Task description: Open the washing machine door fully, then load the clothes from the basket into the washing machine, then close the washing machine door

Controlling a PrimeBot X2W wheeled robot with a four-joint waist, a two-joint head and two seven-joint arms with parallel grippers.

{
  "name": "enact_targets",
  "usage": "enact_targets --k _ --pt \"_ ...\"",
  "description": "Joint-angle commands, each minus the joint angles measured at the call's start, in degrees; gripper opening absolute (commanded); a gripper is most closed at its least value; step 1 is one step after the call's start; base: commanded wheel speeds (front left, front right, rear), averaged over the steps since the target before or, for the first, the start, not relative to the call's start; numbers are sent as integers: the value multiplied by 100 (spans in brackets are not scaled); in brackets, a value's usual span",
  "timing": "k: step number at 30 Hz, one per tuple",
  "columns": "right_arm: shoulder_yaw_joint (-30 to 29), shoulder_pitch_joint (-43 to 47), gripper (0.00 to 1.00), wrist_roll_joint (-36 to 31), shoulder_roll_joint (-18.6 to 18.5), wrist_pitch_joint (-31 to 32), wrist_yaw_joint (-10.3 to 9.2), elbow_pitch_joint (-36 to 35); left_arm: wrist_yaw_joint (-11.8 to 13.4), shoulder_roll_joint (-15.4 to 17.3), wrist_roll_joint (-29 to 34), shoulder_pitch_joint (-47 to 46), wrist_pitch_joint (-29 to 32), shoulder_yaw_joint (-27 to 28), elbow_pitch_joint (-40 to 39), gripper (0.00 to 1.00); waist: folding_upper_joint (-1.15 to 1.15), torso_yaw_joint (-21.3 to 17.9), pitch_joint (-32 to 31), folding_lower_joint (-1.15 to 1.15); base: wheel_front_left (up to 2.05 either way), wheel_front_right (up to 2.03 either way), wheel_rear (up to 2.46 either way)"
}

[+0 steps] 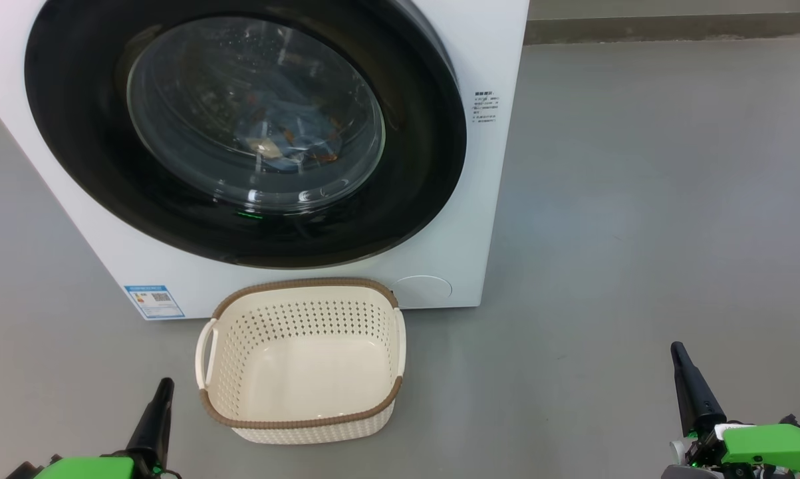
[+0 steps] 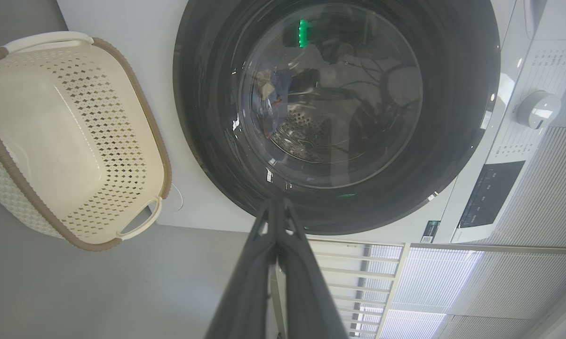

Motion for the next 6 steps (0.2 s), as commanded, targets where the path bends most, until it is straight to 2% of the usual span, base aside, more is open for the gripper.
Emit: enact_targets --k 1,6 --pt "139 -236 0 64 -27 43 -6 -170 -17 58 -5 -234 37 204 -151 0 0 0 0 0 0 0 0" --pt "139 -236 0 64 -27 43 -6 -170 -17 57 -5 -234 37 205 -151 0 0 0 0 0 0 0 0"
